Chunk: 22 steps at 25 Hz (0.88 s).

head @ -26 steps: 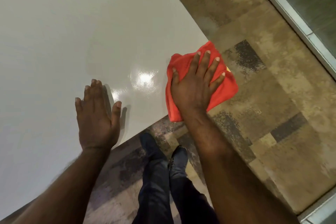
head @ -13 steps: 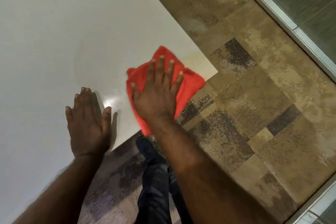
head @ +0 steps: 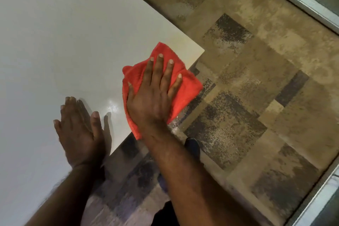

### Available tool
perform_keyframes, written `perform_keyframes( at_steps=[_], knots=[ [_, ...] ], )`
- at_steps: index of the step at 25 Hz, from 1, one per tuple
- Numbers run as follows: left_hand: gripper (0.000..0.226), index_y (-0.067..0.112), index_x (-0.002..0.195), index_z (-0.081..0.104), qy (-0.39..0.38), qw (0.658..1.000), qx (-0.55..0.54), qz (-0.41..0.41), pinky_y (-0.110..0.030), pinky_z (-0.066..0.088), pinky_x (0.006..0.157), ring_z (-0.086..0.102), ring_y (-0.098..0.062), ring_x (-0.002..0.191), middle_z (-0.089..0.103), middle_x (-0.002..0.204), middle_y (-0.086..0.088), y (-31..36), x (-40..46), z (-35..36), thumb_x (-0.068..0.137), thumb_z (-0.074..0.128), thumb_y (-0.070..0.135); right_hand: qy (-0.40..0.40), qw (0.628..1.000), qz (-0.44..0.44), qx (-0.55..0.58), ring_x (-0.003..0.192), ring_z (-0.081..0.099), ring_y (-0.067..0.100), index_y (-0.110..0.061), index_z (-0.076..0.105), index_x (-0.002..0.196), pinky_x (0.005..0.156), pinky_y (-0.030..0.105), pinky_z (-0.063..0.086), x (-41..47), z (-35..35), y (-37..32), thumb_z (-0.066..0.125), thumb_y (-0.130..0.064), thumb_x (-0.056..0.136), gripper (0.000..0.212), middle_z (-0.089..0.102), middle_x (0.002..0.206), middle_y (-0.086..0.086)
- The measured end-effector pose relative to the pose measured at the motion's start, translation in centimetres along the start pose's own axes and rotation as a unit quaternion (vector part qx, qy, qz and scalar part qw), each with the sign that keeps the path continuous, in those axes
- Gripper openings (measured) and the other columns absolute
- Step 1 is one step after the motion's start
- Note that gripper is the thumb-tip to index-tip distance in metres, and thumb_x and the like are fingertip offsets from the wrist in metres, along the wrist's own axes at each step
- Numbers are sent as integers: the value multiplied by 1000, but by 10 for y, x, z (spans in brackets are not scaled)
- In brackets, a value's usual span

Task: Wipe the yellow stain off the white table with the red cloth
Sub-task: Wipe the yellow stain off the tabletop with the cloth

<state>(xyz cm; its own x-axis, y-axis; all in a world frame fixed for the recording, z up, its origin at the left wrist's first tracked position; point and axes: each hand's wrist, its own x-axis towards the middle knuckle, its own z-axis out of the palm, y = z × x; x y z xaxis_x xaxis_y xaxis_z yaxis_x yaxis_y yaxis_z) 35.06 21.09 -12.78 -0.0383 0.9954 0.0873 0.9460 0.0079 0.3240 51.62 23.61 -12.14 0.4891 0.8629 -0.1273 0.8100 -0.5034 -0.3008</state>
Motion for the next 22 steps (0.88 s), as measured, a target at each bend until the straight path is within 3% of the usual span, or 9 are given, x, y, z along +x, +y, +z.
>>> perform_keyframes(
  at_steps=[4, 8, 12, 15, 17, 19, 22],
  knots=[
    [66, 5, 152, 23, 7, 1000, -16, 6, -44, 3, 120, 20, -31, 149, 29, 159, -16, 0, 1, 0, 99, 24, 44, 7, 998, -20, 56, 152, -9, 31, -9, 14, 156, 119, 57, -1, -64, 14, -28, 29, -54, 95, 77, -1, 166, 10],
    [64, 3, 152, 25, 27, 999, -25, 14, -48, 5, 119, 22, -32, 148, 29, 158, -18, -3, 2, 2, 99, 26, 39, 32, 984, 83, 155, 151, -9, 34, -13, 7, 157, 120, 56, 11, -83, 24, -37, 38, -55, 92, 84, -7, 165, 10],
    [65, 6, 153, 23, 36, 999, -29, 26, -45, 4, 120, 21, -27, 149, 27, 160, -13, -9, 3, 5, 99, 22, 43, 55, 945, 167, 276, 151, -5, 36, -11, -4, 156, 122, 48, 15, -71, 27, -38, 46, -51, 91, 91, -14, 163, 17],
    [65, 5, 153, 24, 48, 998, -27, 38, -46, 6, 120, 25, -31, 147, 29, 159, -15, -13, 3, 7, 100, 23, 43, 79, 889, 253, 373, 148, 21, 32, -9, -3, 155, 117, 43, 29, -50, 25, -33, 40, -52, 95, 86, 8, 163, 19],
    [65, 7, 152, 24, 53, 997, -31, 38, -46, 7, 120, 26, -33, 146, 31, 158, -16, -15, 3, 9, 100, 23, 45, 95, 856, 295, 414, 142, 33, 29, -8, 10, 155, 113, 42, 34, -45, 28, -32, 42, -50, 96, 80, 22, 160, 15],
    [66, 7, 152, 24, 54, 997, -31, 40, -48, 8, 120, 27, -36, 145, 32, 157, -17, -18, 5, 11, 99, 22, 47, 111, 842, 315, 424, 139, 37, 28, -8, 23, 152, 114, 38, 35, -53, 30, -37, 36, -53, 94, 75, 31, 156, 12],
    [69, 8, 151, 25, 61, 997, -25, 44, -51, 11, 119, 29, -38, 143, 33, 156, -17, -22, 7, 12, 99, 20, 52, 100, 832, 315, 446, 139, 37, 27, -8, 26, 151, 114, 36, 32, -60, 23, -43, 27, -55, 91, 77, 32, 155, 10]
  ],
)
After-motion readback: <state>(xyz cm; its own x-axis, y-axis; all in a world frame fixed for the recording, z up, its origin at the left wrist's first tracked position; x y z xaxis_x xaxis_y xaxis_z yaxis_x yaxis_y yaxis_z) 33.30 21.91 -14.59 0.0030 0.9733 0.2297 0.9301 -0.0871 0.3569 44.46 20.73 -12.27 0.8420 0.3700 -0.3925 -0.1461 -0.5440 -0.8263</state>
